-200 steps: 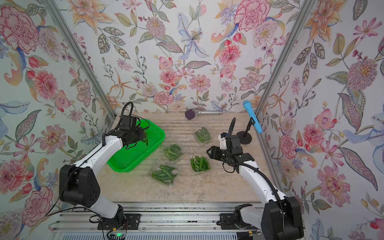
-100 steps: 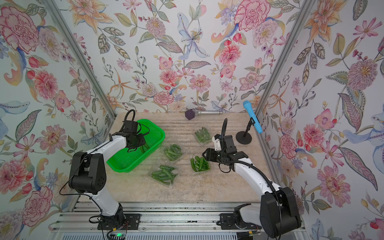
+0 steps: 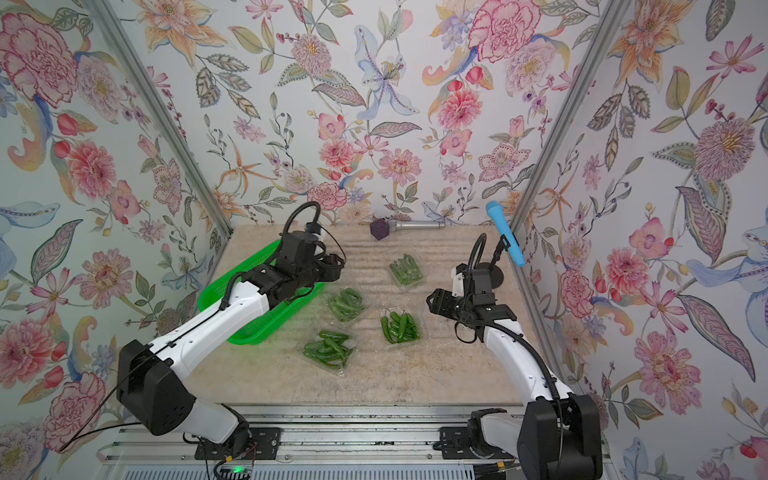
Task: Take small green peppers out of containers
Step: Place the green pepper in the basket, then pick up the green pepper from the packing box.
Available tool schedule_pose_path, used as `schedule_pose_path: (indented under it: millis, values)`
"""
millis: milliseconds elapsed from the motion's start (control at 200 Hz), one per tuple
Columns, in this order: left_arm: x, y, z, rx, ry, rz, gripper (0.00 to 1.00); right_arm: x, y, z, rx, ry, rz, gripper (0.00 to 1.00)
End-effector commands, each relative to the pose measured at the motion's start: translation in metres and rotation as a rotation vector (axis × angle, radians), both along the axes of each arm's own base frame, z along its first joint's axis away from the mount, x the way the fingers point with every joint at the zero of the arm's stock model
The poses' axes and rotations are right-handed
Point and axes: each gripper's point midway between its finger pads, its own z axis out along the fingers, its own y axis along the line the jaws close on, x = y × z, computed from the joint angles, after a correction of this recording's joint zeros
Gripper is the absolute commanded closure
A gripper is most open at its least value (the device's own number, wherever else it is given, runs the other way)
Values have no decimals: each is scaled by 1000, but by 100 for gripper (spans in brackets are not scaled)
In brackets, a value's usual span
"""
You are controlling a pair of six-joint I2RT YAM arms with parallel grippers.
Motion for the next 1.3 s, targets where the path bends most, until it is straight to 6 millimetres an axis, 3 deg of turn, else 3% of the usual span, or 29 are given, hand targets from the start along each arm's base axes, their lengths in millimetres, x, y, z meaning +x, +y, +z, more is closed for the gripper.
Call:
schedule_pose_path:
  millis: [0, 85, 195, 400, 505, 781, 1296]
  values:
    - [-21, -38, -64, 97, 134, -101, 44, -6, -20, 3, 17, 21, -82, 31]
    - [-36, -68, -93, 120, 193, -162, 44, -10, -31, -1, 44, 39, -113, 29]
    - [-44, -96, -116, 156, 226, -217, 42, -16, -38, -9, 78, 66, -130, 28]
    - [-44, -135, -138, 189, 251, -284, 42, -22, -35, -38, 105, 161, -111, 27]
    - [-44, -142, -148, 197, 266, -290, 42, -25, -33, -51, 110, 197, -94, 28]
    - [-46, -151, -164, 211, 304, -306, 42, -26, -26, -63, 140, 217, -62, 27]
    - [-53, -170, -189, 223, 371, -346, 43, -26, -26, -65, 145, 217, -61, 27]
